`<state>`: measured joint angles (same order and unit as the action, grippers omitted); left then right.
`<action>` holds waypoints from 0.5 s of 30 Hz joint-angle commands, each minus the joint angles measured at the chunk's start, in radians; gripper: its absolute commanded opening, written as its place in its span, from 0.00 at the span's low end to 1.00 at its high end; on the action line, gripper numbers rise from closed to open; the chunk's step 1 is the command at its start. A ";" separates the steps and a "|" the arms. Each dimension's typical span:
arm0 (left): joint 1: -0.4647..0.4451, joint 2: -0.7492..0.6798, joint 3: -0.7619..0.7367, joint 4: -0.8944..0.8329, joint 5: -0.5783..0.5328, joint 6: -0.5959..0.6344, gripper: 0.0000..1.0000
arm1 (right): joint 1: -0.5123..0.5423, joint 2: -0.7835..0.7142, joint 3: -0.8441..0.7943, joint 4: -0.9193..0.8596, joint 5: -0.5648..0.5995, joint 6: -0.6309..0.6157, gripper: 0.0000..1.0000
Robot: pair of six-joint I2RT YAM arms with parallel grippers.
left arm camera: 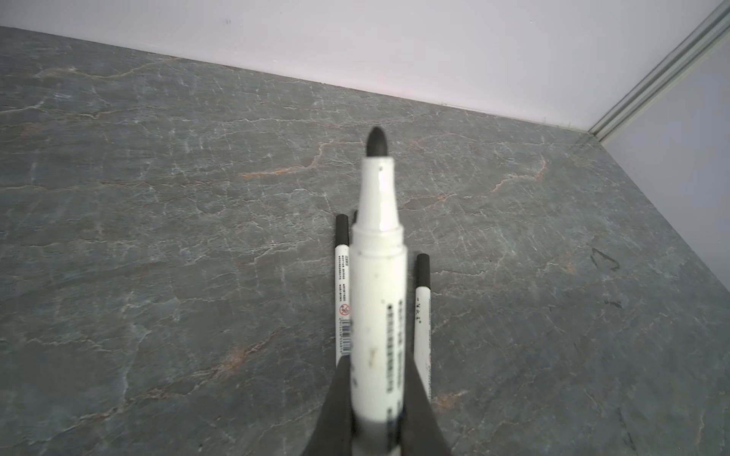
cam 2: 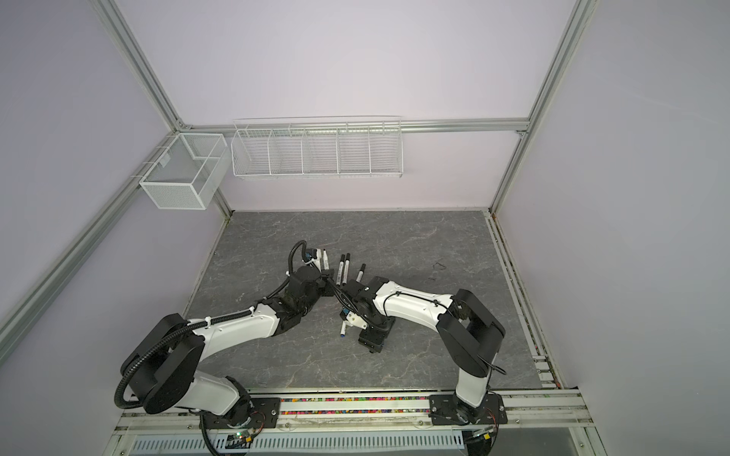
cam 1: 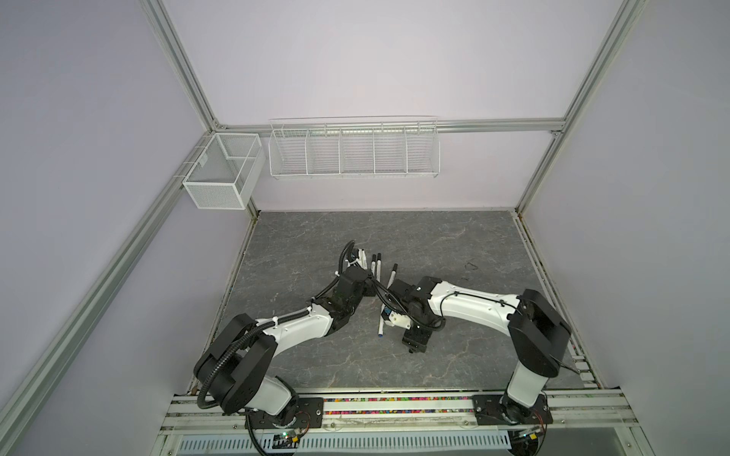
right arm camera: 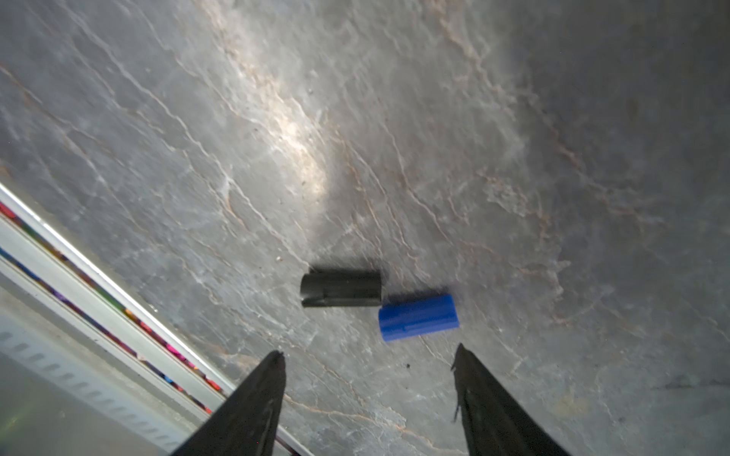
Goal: Insert the pens into the pen caps
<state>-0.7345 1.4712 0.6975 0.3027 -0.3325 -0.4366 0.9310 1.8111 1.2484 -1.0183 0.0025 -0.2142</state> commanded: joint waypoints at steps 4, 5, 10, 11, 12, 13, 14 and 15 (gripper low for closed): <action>0.024 -0.052 0.024 -0.086 -0.144 -0.058 0.00 | -0.009 0.074 0.065 -0.094 -0.028 -0.047 0.72; 0.028 -0.059 0.032 -0.107 -0.166 -0.064 0.00 | -0.005 0.090 0.068 -0.090 -0.008 -0.044 0.72; 0.037 -0.084 0.033 -0.139 -0.231 -0.075 0.00 | 0.015 0.154 0.096 -0.093 0.041 -0.052 0.76; 0.038 -0.085 0.034 -0.146 -0.236 -0.079 0.00 | 0.017 0.158 0.101 -0.093 0.047 -0.055 0.76; 0.038 -0.086 0.035 -0.151 -0.239 -0.080 0.00 | 0.020 0.165 0.106 -0.097 0.059 -0.053 0.76; 0.039 -0.085 0.037 -0.153 -0.241 -0.080 0.00 | 0.024 0.178 0.117 -0.106 0.068 -0.047 0.76; 0.040 -0.085 0.038 -0.156 -0.244 -0.082 0.00 | 0.030 0.192 0.131 -0.119 0.077 -0.040 0.76; 0.041 -0.083 0.042 -0.160 -0.242 -0.081 0.00 | 0.034 0.203 0.141 -0.129 0.086 -0.037 0.76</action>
<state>-0.6964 1.4040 0.7052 0.1764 -0.5426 -0.4934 0.9581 1.9842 1.3594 -1.0927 0.0536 -0.2440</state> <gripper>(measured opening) 0.122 0.761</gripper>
